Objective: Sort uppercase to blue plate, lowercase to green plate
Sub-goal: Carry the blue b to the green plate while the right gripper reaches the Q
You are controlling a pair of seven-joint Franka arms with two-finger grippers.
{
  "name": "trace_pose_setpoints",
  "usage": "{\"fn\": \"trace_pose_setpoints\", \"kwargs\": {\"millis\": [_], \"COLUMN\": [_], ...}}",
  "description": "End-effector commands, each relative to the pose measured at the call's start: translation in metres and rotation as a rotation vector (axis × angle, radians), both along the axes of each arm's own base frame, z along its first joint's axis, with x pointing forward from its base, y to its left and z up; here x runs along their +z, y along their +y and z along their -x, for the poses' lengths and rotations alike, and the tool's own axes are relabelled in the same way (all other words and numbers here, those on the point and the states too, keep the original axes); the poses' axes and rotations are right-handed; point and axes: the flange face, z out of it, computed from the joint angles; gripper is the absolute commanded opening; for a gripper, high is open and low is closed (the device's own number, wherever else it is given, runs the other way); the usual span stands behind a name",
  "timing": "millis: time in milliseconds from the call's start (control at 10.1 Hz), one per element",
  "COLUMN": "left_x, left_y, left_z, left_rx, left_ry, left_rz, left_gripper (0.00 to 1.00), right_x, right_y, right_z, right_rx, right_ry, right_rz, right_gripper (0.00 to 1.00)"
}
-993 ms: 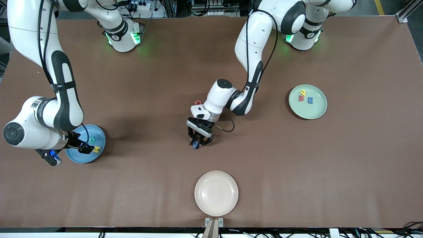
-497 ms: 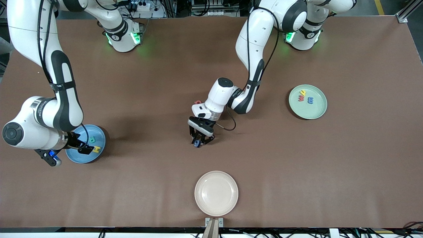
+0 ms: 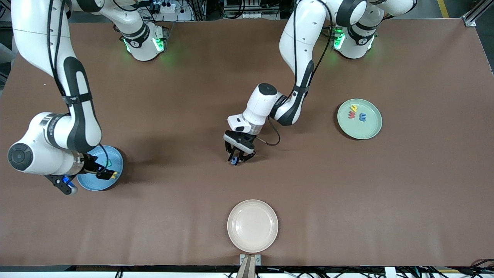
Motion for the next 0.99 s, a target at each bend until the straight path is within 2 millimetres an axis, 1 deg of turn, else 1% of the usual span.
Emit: {"fn": "trace_pose_setpoints", "kwargs": {"millis": [0, 99, 199, 298, 397, 497, 596, 695, 795, 894], "left_x": [0.018, 0.017, 0.019, 0.029, 0.035, 0.043, 0.049, 0.056, 0.061, 0.063], "left_y": [0.020, 0.031, 0.048, 0.066, 0.085, 0.093, 0.097, 0.106, 0.111, 0.126], "left_z": [0.027, 0.043, 0.057, 0.068, 0.076, 0.081, 0.083, 0.077, 0.079, 0.075], "left_rx": [-0.015, -0.051, -0.073, -0.088, -0.103, -0.104, -0.104, -0.092, -0.117, -0.140], "left_ry": [0.066, 0.109, 0.137, 0.149, 0.161, 0.167, 0.167, 0.187, 0.254, 0.318], "left_rz": [-0.026, -0.048, -0.073, -0.089, -0.107, -0.108, -0.108, -0.110, -0.131, -0.168], "left_gripper": [0.28, 0.28, 0.28, 0.28, 0.28, 0.28, 0.29, 0.29, 0.29, 0.29], "right_x": [0.017, 0.019, 0.021, 0.020, 0.022, 0.021, 0.021, 0.024, 0.027, 0.029], "right_y": [0.029, 0.045, 0.056, 0.066, 0.069, 0.073, 0.076, 0.078, 0.086, 0.094], "right_z": [0.006, 0.008, 0.009, 0.010, 0.011, 0.011, 0.012, 0.014, 0.016, 0.019], "right_rx": [0.074, 0.099, 0.118, 0.161, 0.205, 0.230, 0.251, 0.271, 0.298, 0.317], "right_ry": [0.009, 0.016, 0.014, 0.015, 0.012, 0.011, 0.011, 0.009, 0.005, 0.004], "right_rz": [-0.034, -0.048, -0.059, -0.072, -0.084, -0.091, -0.097, -0.102, -0.112, -0.122], "right_gripper": [1.00, 1.00, 1.00, 1.00, 1.00, 1.00, 1.00, 1.00, 1.00, 1.00]}}
